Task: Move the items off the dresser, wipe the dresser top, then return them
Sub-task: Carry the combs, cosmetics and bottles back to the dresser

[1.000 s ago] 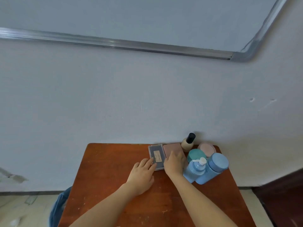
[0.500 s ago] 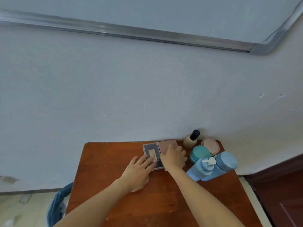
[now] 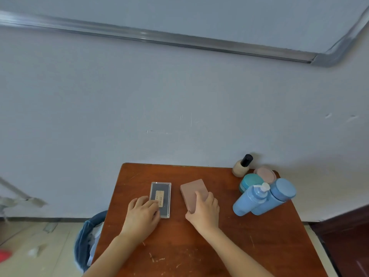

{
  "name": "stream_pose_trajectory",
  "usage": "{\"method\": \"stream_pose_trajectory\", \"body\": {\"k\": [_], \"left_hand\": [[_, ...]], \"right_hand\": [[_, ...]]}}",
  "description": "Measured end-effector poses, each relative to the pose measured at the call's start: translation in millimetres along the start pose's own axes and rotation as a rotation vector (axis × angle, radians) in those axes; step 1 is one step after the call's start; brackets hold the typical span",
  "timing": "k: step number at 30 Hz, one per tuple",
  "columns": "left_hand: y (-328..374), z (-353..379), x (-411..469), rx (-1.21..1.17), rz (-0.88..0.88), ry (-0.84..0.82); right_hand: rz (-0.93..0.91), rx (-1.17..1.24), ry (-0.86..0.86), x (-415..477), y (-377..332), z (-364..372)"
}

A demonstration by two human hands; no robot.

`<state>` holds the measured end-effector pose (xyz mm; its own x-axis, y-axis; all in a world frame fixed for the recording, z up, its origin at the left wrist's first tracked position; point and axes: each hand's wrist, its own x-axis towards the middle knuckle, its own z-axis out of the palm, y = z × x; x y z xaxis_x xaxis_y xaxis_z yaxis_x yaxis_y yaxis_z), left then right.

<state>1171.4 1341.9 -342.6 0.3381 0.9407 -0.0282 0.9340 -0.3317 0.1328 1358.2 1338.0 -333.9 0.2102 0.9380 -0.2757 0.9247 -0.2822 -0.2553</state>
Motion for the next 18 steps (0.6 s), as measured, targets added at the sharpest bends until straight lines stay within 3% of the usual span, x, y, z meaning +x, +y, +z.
{"method": "stream_pose_trajectory", "body": {"k": [2,8,18], "left_hand": [[15.2,-2.1,1.0,-0.029,-0.121,0.052],[53.5,-2.7,5.8,-0.104,-0.536,-0.147],[36.2,-7.0,-16.4,-0.364,-0.466,-0.078]], "right_hand": [[-0.021,-0.001,-0.017,-8.0,1.5,0.5],[-0.039,0.030,-0.032,-29.4,9.5,4.5],[0.033,0.165,0.057,-71.7,31.8,-2.7]]}}
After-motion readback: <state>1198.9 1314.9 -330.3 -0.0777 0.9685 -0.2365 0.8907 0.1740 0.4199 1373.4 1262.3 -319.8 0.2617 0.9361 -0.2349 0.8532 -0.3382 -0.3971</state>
